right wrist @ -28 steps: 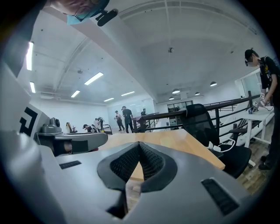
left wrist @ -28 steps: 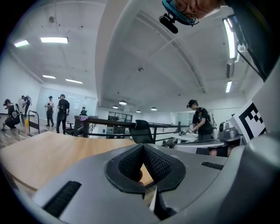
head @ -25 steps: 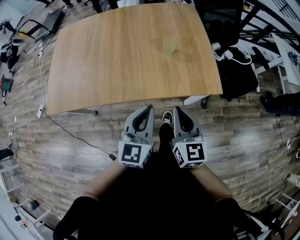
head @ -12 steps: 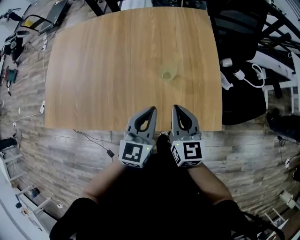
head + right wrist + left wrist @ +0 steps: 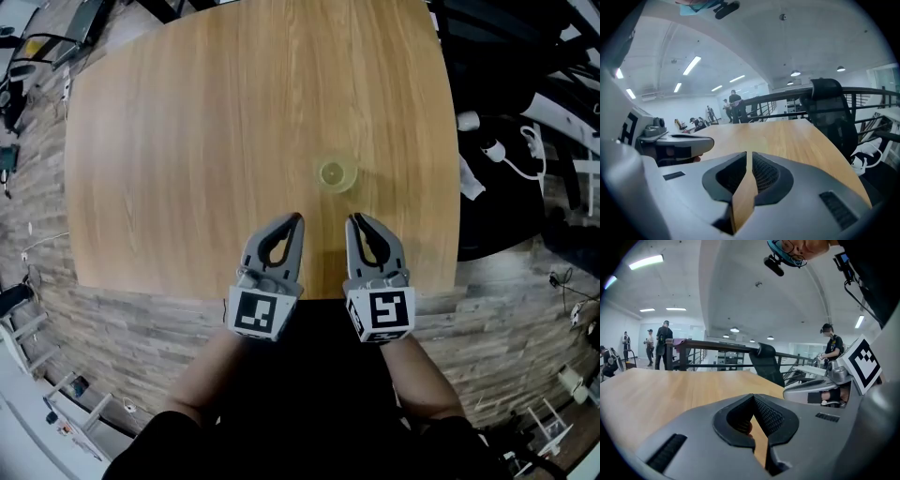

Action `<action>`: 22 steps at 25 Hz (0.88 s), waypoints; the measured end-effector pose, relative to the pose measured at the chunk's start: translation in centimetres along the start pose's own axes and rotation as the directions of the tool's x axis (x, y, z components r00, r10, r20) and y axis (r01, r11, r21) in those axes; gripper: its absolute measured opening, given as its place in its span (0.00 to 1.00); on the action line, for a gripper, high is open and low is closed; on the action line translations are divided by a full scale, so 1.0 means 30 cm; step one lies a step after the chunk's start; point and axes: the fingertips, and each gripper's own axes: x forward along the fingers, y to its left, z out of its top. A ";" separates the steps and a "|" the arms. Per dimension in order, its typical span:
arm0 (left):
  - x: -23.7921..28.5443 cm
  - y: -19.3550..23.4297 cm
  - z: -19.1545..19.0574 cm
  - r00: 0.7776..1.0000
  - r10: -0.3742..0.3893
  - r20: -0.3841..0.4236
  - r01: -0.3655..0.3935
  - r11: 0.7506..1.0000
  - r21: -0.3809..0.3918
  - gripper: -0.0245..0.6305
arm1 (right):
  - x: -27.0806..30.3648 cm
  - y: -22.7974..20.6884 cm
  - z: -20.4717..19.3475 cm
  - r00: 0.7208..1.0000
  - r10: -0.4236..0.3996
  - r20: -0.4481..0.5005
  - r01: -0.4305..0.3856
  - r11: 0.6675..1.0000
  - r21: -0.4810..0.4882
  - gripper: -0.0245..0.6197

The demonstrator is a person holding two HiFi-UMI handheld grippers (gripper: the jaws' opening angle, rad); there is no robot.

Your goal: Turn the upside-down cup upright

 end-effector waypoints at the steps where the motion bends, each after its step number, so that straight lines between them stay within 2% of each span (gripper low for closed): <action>1: 0.023 0.023 -0.024 1.000 -0.002 -0.016 0.002 1.000 -0.010 0.04 | 0.028 0.007 -0.018 0.999 0.031 -0.019 -0.032 0.999 -0.023 0.06; 2: 0.045 0.046 -0.046 0.999 -0.007 -0.032 0.006 1.000 -0.022 0.04 | 0.056 0.019 -0.036 0.997 0.073 -0.039 -0.075 0.996 -0.044 0.13; 3: 0.066 0.067 -0.066 0.999 -0.014 -0.044 0.012 0.999 -0.031 0.04 | 0.082 0.031 -0.055 0.992 0.112 -0.061 -0.116 0.991 -0.064 0.35; 6: 0.123 0.122 -0.107 0.998 -0.031 -0.053 0.028 0.998 -0.053 0.04 | 0.156 0.014 -0.097 0.987 0.134 -0.089 -0.143 0.984 -0.109 0.46; 11: 0.163 0.180 -0.140 0.998 -0.036 -0.045 0.033 0.996 -0.079 0.04 | 0.265 -0.031 -0.109 0.986 0.150 -0.070 -0.159 0.977 -0.145 0.64; 13: 0.169 0.188 -0.147 0.998 -0.042 -0.041 0.039 0.996 -0.079 0.04 | 0.299 -0.028 -0.085 0.984 0.174 -0.037 -0.177 0.970 -0.167 0.69; 17: 0.164 0.192 -0.166 0.997 -0.055 -0.058 0.050 0.995 -0.082 0.04 | 0.344 -0.016 -0.009 0.979 0.202 0.015 -0.192 0.950 -0.244 0.71; 22: 0.152 0.194 -0.217 0.995 -0.059 -0.082 0.051 0.994 -0.102 0.04 | 0.412 0.019 0.018 0.970 0.242 0.009 -0.224 0.909 -0.351 0.71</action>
